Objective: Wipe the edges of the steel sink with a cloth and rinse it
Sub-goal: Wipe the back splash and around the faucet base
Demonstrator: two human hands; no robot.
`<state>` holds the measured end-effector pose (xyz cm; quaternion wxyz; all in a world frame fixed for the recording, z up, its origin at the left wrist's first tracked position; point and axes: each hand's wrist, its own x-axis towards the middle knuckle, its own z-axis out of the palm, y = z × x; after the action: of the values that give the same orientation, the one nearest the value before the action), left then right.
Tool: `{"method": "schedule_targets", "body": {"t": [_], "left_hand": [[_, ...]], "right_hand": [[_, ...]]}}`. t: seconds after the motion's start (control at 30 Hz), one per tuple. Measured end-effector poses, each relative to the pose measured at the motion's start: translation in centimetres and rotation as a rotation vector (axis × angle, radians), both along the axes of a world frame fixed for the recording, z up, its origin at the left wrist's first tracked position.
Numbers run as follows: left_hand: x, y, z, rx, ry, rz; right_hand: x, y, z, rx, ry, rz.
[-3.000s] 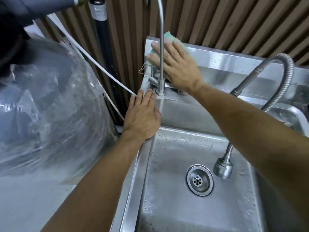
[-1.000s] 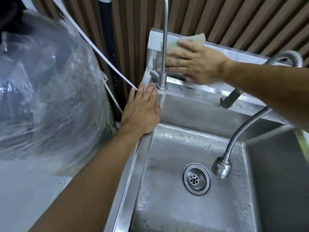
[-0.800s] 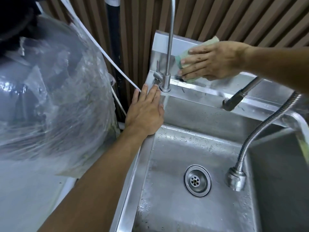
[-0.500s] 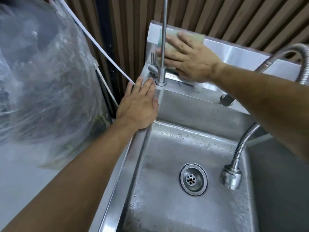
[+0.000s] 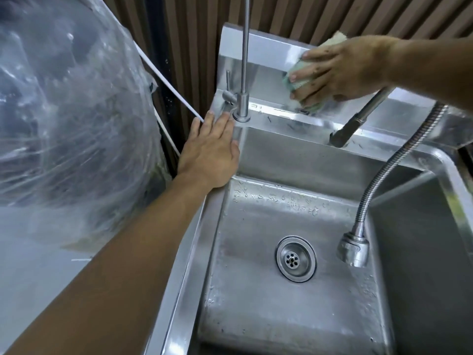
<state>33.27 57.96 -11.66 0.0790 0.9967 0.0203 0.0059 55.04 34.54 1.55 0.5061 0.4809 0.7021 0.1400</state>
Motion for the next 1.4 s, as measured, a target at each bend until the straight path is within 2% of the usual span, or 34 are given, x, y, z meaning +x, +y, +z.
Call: {"method": "schedule_targets", "body": {"t": [0.1, 0.17, 0.2, 0.33, 0.37, 0.4, 0.5, 0.57, 0.63, 0.77, 0.83, 0.97, 1.07, 1.13, 1.27, 1.4], "left_hand": [[0.3, 0.0, -0.3, 0.002, -0.011, 0.001], [0.5, 0.1, -0.4, -0.007, -0.001, -0.004], [0.6, 0.1, -0.4, -0.013, 0.002, -0.003], [0.7, 0.0, -0.2, -0.033, 0.006, 0.015], [0.5, 0.0, -0.2, -0.037, 0.002, 0.028], [0.4, -0.1, -0.2, -0.049, -0.002, 0.043], [0.5, -0.2, -0.2, -0.069, -0.004, 0.063], [0.6, -0.1, -0.3, -0.061, -0.011, 0.056], [0.6, -0.1, -0.4, -0.053, -0.017, 0.053], [0.5, -0.2, -0.1, -0.06, 0.012, 0.059], [0.5, -0.2, 0.1, -0.063, 0.022, 0.061], [0.4, -0.1, 0.1, -0.076, 0.023, 0.065], [0.4, -0.1, -0.2, -0.073, 0.01, 0.076], [0.4, -0.2, -0.4, -0.067, 0.005, 0.089], [0.6, -0.3, -0.3, -0.077, 0.0, 0.094], [0.5, -0.3, -0.1, -0.086, 0.008, 0.084]], "right_hand": [[-1.2, 3.4, 0.4, 0.028, -0.138, -0.153], [-2.7, 5.0, -1.0, 0.204, -0.066, -0.317], [-3.4, 5.3, -2.0, 0.381, 0.088, -0.404], [-7.6, 6.0, -6.3, 1.33, 0.755, -0.756], [-9.0, 6.4, -7.4, 1.494, 0.865, -0.828], [-10.3, 7.1, -8.5, 1.562, 0.918, -0.897], [-13.4, 9.7, -11.8, 1.365, 0.941, -1.156], [-14.1, 10.3, -13.3, 1.304, 0.978, -1.273], [-13.5, 9.8, -13.5, 1.281, 0.914, -1.257], [-12.5, 7.2, -13.0, 1.107, 0.633, -1.179], [-13.0, 6.3, -13.2, 1.137, 0.559, -1.248], [-14.2, 8.1, -14.2, 1.386, 0.508, -1.52], [-14.3, 12.3, -14.1, 1.484, 0.561, -1.66], [-14.2, 13.2, -14.0, 1.472, 0.62, -1.627], [-13.9, 8.7, -13.7, 1.294, 0.76, -1.317], [-14.0, 5.2, -14.1, 1.281, 0.677, -1.262]]}}
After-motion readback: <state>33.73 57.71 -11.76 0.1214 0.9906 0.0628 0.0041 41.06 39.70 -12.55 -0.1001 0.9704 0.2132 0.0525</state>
